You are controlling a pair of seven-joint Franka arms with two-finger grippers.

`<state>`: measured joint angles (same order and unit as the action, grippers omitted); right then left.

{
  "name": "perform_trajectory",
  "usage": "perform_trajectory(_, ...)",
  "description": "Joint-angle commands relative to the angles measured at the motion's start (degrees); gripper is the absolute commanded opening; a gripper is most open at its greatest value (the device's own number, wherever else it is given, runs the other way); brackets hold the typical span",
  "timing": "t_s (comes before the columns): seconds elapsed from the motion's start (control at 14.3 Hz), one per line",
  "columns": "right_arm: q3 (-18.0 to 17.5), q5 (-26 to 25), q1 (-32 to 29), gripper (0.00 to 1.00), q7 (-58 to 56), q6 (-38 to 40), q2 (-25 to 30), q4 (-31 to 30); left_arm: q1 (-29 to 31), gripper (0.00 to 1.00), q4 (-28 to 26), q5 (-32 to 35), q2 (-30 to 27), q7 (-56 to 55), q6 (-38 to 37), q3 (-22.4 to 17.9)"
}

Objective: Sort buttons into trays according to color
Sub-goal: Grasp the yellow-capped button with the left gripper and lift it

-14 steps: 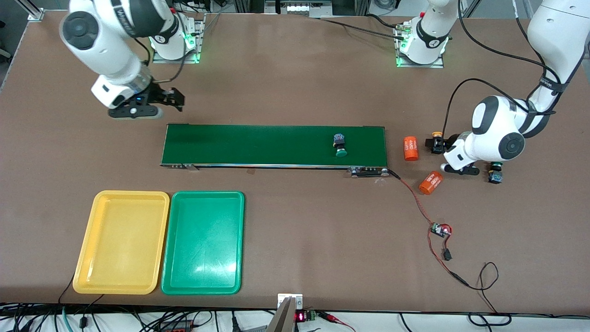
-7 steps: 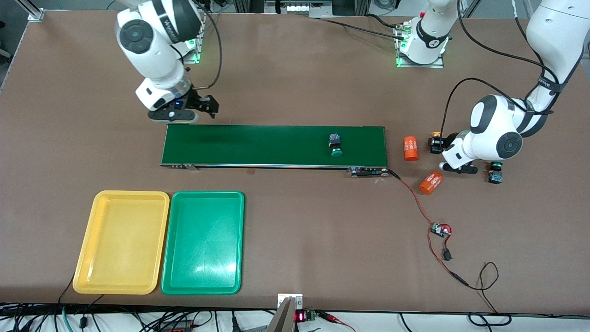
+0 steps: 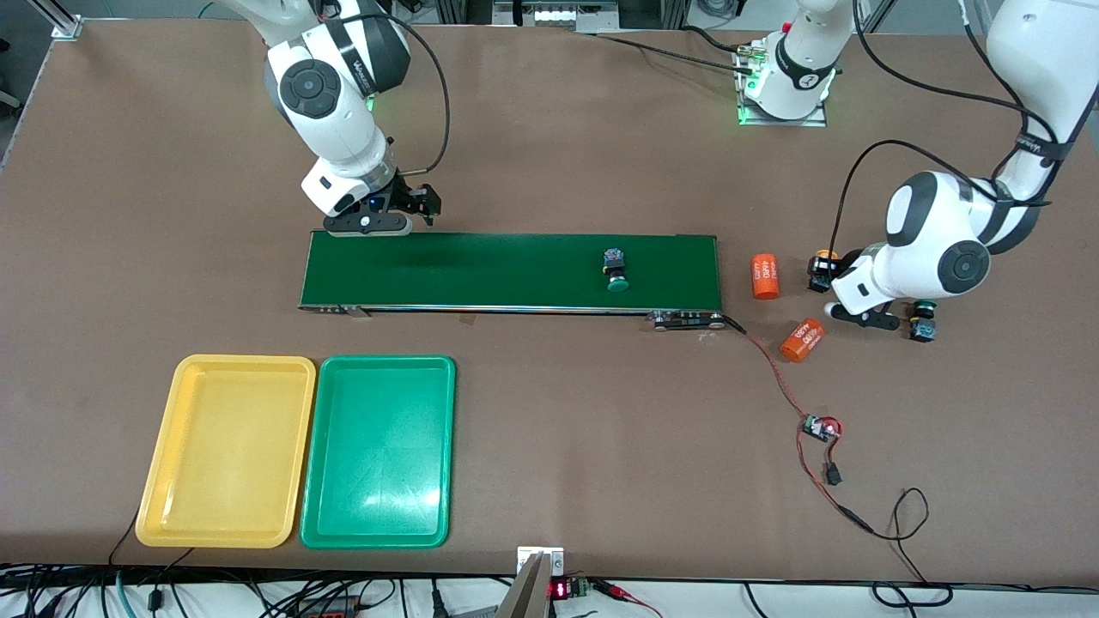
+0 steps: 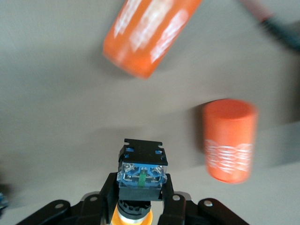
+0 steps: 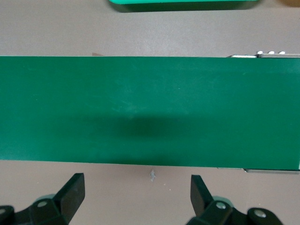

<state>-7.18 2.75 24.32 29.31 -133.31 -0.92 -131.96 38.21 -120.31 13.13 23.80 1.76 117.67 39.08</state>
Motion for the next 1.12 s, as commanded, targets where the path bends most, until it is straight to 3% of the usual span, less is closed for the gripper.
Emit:
perform_trajectory(0.0,0.41,0.23,0.55,1.00,0.75,-0.64,-0.22,0.22,-0.67,0.00,8.67,0.49,-0.95,-0.44,-8.23,5.55)
perform_trajectory(0.14,0.41,0.15,0.55,1.00,0.40,-0.55,-0.84,1.01,-2.95,0.00,11.40,0.05,0.98,-2.36,-8.07,6.97)
perform_trajectory(0.49,0.41,0.15,0.82,1.00,0.66,-0.29,-1.28,1.10,-15.87,0.00,20.10,0.84,8.44,-16.86,-8.33,6.18)
perform_trajectory(0.77,0.41,0.23,1.34,1.00,0.84,-0.37,-1.19,1.10,-19.66,0.00,19.50,0.84,10.04,-25.03,-8.33,6.18)
perform_trajectory(1.05,0.41,0.15,2.04,1.00,1.88,-0.11,-1.11,1.10,-19.84,0.00,19.24,0.84,13.46,-28.82,-8.07,6.35)
